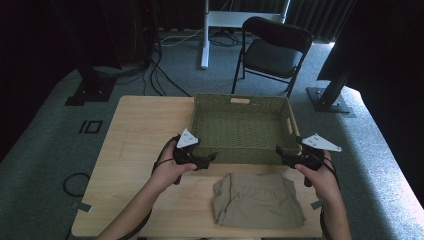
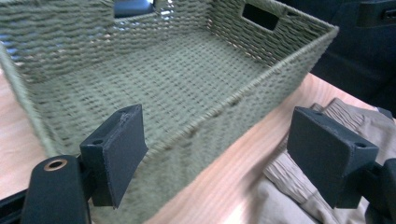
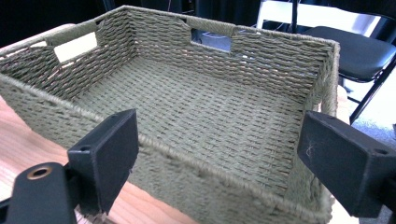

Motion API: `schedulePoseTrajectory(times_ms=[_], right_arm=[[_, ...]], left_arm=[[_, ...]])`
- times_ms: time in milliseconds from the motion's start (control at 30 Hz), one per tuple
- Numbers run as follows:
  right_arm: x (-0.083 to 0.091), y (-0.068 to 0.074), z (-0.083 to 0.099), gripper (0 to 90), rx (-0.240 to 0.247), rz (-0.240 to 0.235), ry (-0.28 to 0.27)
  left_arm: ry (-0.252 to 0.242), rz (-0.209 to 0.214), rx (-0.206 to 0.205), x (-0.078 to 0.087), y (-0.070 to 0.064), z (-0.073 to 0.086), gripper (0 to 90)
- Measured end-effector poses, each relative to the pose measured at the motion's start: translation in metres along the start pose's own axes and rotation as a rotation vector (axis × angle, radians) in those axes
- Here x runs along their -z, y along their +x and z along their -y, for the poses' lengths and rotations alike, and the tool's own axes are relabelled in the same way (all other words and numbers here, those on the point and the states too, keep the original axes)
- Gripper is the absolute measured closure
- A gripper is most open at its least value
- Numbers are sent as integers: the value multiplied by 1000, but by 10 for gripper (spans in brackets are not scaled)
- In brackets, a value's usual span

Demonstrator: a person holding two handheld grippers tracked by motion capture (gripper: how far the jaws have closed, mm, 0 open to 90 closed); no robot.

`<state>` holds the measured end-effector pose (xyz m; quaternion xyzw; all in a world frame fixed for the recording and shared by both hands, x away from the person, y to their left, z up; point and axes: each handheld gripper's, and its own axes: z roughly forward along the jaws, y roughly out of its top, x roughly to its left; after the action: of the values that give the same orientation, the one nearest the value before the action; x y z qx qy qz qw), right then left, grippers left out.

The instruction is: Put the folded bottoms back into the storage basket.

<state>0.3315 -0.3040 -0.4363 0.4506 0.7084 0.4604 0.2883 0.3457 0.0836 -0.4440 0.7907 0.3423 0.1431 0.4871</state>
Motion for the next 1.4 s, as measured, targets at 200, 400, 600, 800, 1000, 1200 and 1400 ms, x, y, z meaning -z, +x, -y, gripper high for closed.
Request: schedulePoseTrajectory(times_ms=[200,400,600,800,1000,1200,1400], right_arm=[[7,6,12,123,1,-12,5],[12,10,19,123,10,-19,4],[17,18,33,123,1,-20,7],[19,23,49,132,-4,-29,18],[20,29,63,132,-9,-38,31],[22,32,77,131,-11,-35,43],[23,35,91,130,-21,-28,77]], left_arm=[[11,21,-15,-3,-12,9,205],[6,37,-13,-3,-22,14,205],[17,68,-28,-8,-37,21,205],[34,101,-31,-11,-51,32,205],[58,120,-22,-15,-62,45,205],[94,150,-18,-24,-76,61,205],[154,153,-17,-32,-86,74,205]])
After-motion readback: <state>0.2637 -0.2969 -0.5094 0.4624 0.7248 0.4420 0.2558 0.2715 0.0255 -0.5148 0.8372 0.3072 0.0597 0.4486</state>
